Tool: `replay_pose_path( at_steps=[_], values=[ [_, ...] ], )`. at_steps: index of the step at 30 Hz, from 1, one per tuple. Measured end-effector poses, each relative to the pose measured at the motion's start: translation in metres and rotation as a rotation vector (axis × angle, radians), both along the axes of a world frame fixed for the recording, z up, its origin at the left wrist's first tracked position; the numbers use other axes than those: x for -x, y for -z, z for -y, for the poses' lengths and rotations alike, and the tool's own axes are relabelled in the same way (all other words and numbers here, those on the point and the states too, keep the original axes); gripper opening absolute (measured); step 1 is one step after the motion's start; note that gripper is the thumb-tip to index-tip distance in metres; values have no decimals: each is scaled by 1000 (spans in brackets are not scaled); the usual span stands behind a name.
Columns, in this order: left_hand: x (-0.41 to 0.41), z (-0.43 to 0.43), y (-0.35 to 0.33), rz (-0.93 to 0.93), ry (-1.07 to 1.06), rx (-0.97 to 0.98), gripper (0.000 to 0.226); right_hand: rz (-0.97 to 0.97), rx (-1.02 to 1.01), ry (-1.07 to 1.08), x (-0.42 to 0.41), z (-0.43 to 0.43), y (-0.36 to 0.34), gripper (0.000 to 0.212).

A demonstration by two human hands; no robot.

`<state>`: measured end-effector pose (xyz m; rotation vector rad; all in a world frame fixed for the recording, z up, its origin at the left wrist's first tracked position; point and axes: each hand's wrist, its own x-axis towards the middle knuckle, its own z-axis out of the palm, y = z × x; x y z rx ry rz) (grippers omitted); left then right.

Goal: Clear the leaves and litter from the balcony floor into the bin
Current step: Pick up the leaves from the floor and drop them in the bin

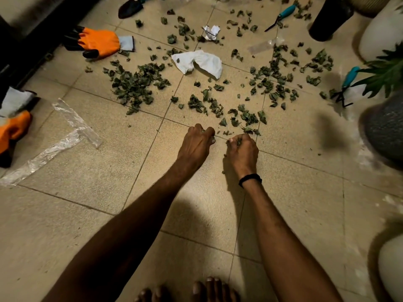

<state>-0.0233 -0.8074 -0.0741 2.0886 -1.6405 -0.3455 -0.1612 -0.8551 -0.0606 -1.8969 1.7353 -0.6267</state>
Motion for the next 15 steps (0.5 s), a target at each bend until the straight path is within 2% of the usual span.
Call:
replay_pose_path(
  at_steps=[2,5,9,11,13,15],
  values=[
    [0,-3,0,-68,-43,45,17,7,18,19,3,3,-3,2],
    [3,-11,-7,-258,-158,122,20,4,30,25,2,11,-8,13],
    [0,-19,-12,-836,-464,29,18,-11,-44,-36,-16,15,-11,31],
    [-6,-21,-13,-1045,-541,37,20,26,-73,-48,-26,15,-9,26],
    [-11,-24,-15,-1092,-563,49,26,-17,-67,-70,-33,14,-5,16],
    [-14,-25,-20,-1044,-572,90,26,-61,-53,-96,-34,13,-1,15]
  ],
)
